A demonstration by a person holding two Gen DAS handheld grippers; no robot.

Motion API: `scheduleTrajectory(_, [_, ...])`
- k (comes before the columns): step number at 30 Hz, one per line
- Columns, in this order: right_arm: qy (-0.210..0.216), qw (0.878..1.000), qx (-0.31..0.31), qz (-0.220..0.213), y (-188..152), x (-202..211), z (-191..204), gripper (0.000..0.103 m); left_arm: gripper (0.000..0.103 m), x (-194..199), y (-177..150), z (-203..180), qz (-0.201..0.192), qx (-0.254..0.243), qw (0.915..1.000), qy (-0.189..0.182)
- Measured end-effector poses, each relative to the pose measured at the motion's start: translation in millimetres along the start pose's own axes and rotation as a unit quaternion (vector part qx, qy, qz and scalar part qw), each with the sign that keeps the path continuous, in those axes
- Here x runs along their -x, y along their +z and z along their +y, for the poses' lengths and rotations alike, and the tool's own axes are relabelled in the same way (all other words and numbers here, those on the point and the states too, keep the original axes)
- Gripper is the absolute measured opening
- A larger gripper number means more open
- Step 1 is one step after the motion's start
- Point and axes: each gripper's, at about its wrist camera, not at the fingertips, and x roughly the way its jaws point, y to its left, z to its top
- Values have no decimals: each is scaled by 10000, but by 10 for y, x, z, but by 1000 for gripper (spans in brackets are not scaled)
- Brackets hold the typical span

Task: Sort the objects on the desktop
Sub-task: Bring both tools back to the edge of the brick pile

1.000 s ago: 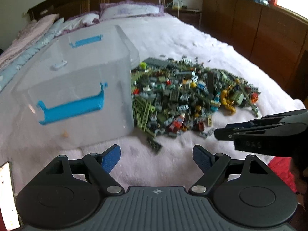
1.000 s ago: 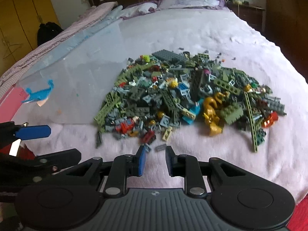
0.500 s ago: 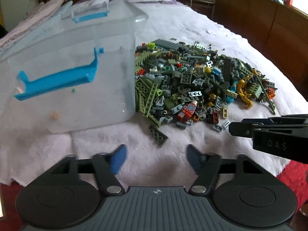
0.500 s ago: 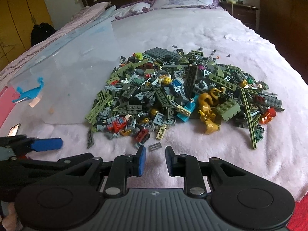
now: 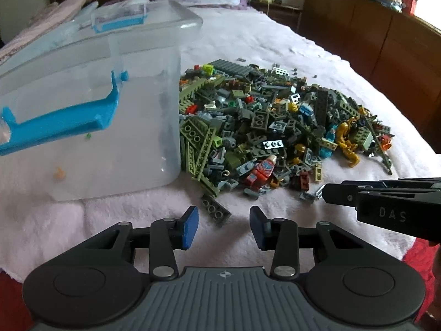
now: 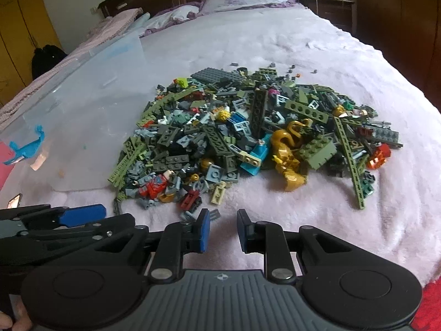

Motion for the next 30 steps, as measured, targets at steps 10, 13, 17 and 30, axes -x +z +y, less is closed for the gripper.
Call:
scheduleTrajectory(10, [-80, 10000, 58, 11, -28, -102, 64, 25, 40, -85, 15, -47, 35, -52, 10000, 25])
scheduleTrajectory(13, [-55, 9999, 86, 13, -35, -131, 86, 25, 41, -111, 7, -42, 66, -64, 10000, 9])
scheduleTrajectory(17, [-96, 9996, 248, -4, -63, -171, 144, 25, 43, -159, -5, -48, 110, -168, 9998, 18])
scheduleTrajectory(30, [-36, 9996, 194, -216, -126, -96, 112, 17, 31, -97, 7, 39, 32, 120, 9999, -69])
